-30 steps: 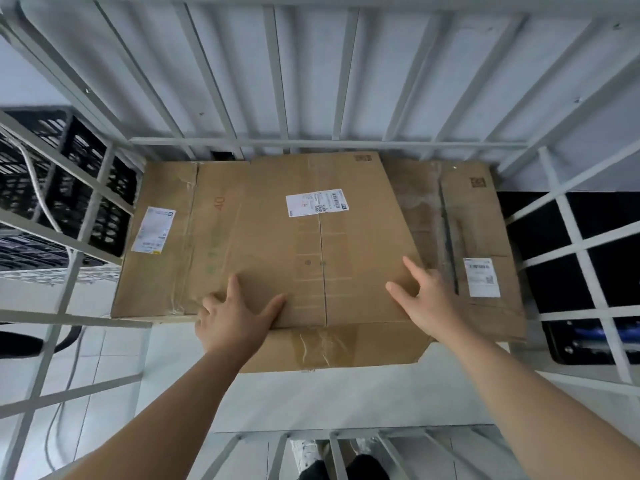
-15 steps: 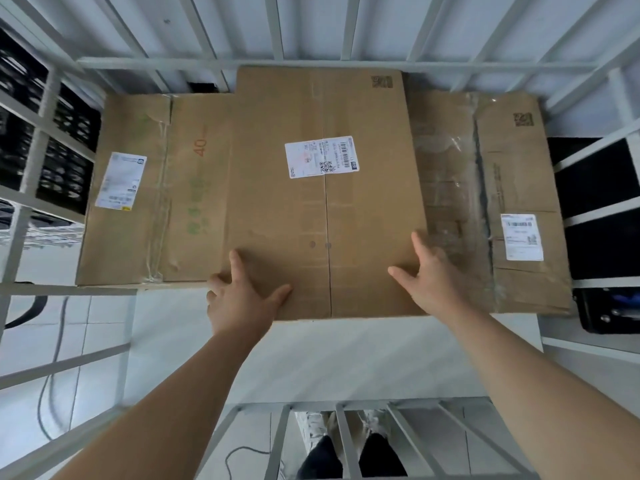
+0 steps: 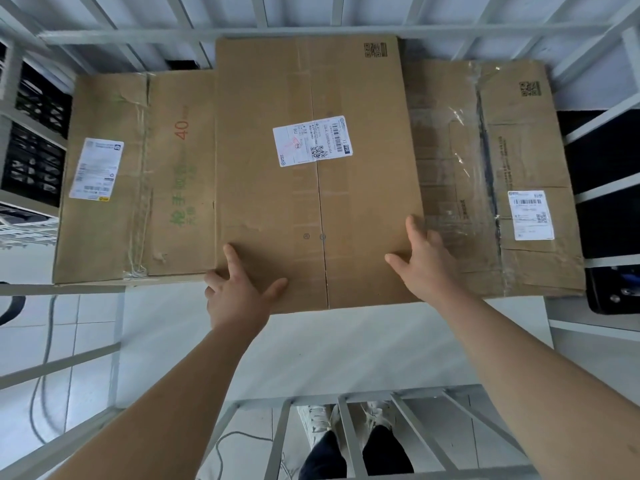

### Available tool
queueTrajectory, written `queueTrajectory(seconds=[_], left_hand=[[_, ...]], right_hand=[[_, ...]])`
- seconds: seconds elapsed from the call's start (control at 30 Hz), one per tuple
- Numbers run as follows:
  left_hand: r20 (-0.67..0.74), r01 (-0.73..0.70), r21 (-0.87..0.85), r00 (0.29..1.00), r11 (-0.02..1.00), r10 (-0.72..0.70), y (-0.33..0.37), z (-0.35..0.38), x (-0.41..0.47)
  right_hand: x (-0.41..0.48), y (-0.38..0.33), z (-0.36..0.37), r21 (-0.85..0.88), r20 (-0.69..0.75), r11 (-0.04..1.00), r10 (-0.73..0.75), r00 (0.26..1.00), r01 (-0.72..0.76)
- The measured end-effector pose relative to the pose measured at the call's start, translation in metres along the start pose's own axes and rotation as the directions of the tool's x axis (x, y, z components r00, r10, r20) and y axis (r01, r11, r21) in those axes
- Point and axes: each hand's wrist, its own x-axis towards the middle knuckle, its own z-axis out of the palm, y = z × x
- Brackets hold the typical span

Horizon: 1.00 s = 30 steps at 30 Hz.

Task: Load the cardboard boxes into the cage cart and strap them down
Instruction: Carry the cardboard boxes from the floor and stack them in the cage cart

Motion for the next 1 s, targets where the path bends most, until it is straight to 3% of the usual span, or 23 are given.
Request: queueTrajectory(seconds=[0.1,0.23,0.47,0.73,1.0], left_hand=[[-0.027,-0.016,0.1,0.999,0.995,0.019,0.004,-0.004,-0.002],[-0.1,-0.134,0.267,0.981,0.954,0.166,0.016,-0.019,-0.016],[-0.121,-0.328,0.37,0.911,0.869,0.395,0.053,-0.067,-0.071],[-0.228,-0.519,0.442,0.724,0.731,0.652,0.126,-0.152,-0.185],[-0.237,-0.684,0.441,0.535,0.581,0.811,0.183,-0.223,-0.322]], right_hand=[[-0.004,-0.005,0.0,-0.023,-0.036,0.999,-0.025,0.999,0.024],[-0.016,-0.008,-0.011,-0.045,-0.092,0.994,-0.104,0.99,0.1],[-0.058,-0.016,-0.074,-0.058,-0.201,0.968,-0.25,0.947,0.243],[-0.154,-0.028,-0.208,-0.154,-0.369,0.922,-0.386,0.845,0.354],[-0.283,-0.002,-0.328,-0.153,-0.531,0.941,-0.337,0.778,0.303]])
